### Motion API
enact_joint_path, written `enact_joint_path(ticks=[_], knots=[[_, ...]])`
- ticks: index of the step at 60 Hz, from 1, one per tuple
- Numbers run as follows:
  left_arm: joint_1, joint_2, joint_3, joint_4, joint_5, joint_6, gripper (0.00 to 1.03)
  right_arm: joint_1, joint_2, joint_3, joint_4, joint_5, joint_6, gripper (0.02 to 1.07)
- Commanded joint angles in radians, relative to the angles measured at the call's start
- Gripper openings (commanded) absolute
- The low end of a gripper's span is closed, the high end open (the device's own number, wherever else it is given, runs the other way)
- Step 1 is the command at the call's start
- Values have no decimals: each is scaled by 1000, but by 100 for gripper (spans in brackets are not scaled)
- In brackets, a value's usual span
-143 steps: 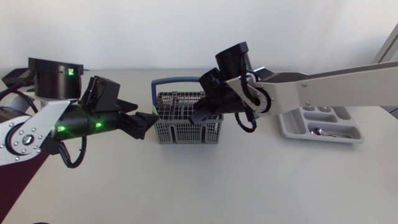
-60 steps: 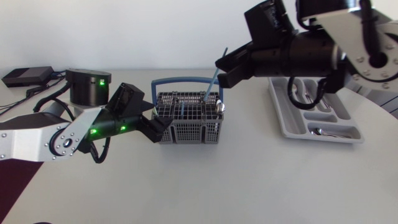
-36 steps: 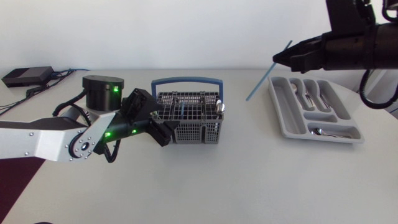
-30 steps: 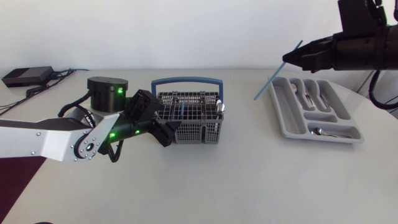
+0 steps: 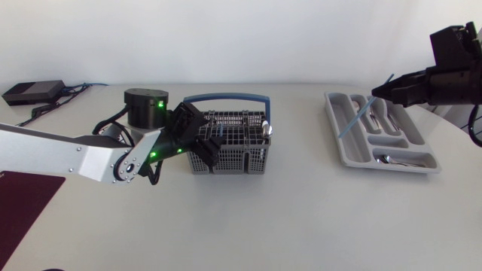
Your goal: Transfer all utensils from the basket to the drawer tray.
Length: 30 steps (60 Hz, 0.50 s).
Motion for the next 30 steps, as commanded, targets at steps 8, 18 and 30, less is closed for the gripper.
enact_joint_path(ticks=[8, 18, 30], knots=[[6, 68, 60, 36, 1, 12, 59, -67, 80, -17, 8, -24, -50, 8], [9, 74, 59, 46, 18, 12, 38, -104, 120, 24, 0, -24, -59, 8], [6, 74, 40, 73, 20, 14, 28, -132, 169, 44, -5, -24, -79, 8]])
